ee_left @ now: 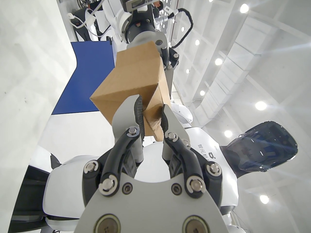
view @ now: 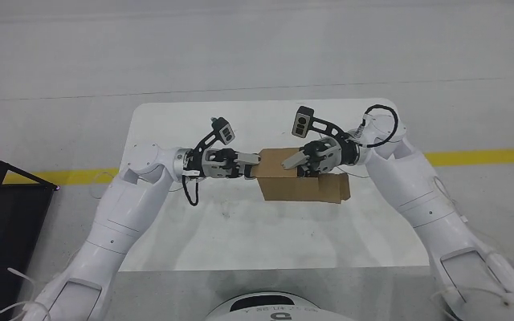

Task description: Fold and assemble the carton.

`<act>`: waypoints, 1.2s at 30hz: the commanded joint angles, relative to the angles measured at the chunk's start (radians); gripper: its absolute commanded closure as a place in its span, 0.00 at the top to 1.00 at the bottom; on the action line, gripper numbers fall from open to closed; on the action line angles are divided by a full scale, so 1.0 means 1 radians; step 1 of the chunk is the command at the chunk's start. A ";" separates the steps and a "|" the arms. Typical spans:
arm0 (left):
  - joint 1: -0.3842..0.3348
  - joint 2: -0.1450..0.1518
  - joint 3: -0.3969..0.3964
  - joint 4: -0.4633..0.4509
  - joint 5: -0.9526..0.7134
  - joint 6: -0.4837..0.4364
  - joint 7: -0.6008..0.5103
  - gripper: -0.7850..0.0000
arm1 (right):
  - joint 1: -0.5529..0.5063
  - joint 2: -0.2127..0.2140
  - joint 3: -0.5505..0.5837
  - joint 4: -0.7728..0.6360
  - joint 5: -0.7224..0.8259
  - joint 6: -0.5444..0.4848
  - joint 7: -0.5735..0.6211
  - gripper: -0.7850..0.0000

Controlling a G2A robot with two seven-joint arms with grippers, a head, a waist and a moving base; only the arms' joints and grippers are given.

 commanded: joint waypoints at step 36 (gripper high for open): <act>0.018 -0.008 -0.004 -0.020 -0.051 -0.027 0.086 0.09 | -0.003 -0.017 0.008 0.045 0.138 0.015 -0.066 0.00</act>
